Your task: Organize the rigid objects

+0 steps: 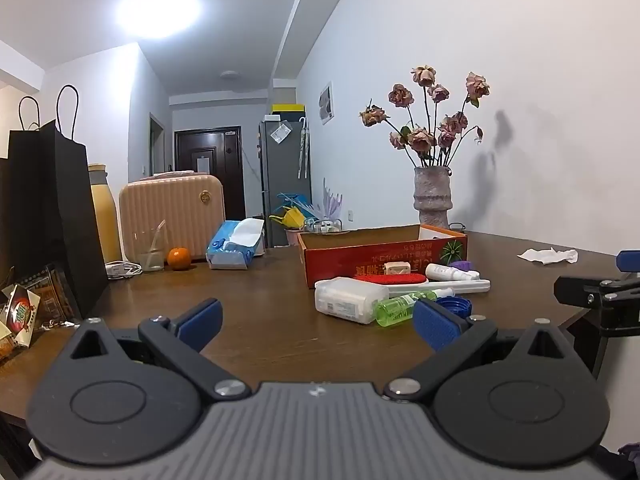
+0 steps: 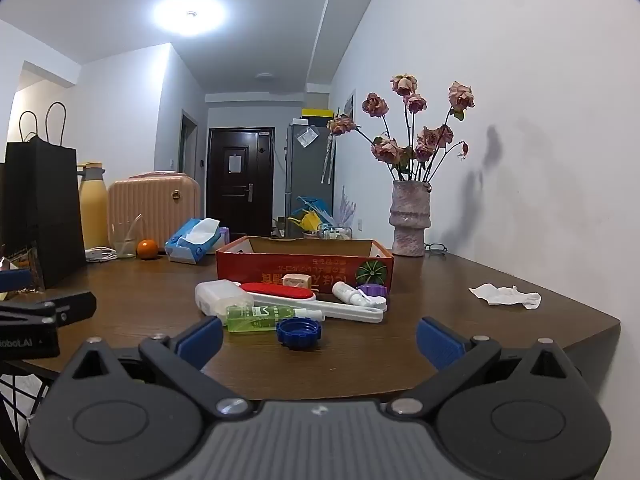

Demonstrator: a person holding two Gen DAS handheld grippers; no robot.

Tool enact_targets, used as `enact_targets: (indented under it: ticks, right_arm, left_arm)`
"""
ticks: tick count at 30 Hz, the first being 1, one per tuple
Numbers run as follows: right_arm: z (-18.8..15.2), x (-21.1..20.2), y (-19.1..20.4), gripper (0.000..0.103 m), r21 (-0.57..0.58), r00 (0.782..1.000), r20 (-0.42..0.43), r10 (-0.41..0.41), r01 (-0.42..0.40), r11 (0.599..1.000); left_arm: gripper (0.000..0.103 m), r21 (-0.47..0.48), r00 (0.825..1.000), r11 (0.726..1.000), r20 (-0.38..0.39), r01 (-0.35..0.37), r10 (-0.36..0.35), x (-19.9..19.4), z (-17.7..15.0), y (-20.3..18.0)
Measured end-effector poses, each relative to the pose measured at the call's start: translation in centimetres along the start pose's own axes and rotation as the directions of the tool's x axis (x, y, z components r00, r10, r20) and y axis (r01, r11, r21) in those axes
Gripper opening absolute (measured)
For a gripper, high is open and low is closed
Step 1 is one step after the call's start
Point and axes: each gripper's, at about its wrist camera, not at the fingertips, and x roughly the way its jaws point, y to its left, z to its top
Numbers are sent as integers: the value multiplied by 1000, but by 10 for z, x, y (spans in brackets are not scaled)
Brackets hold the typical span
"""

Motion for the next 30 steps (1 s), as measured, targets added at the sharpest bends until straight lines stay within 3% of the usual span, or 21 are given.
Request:
enact_targets:
  ticks: [30]
  right_arm:
    - [1, -1, -3, 103, -4, 1000, -5, -8, 8, 1000]
  left_arm:
    - [103, 7, 1000, 1000, -23, 21, -21, 1, 1, -1]
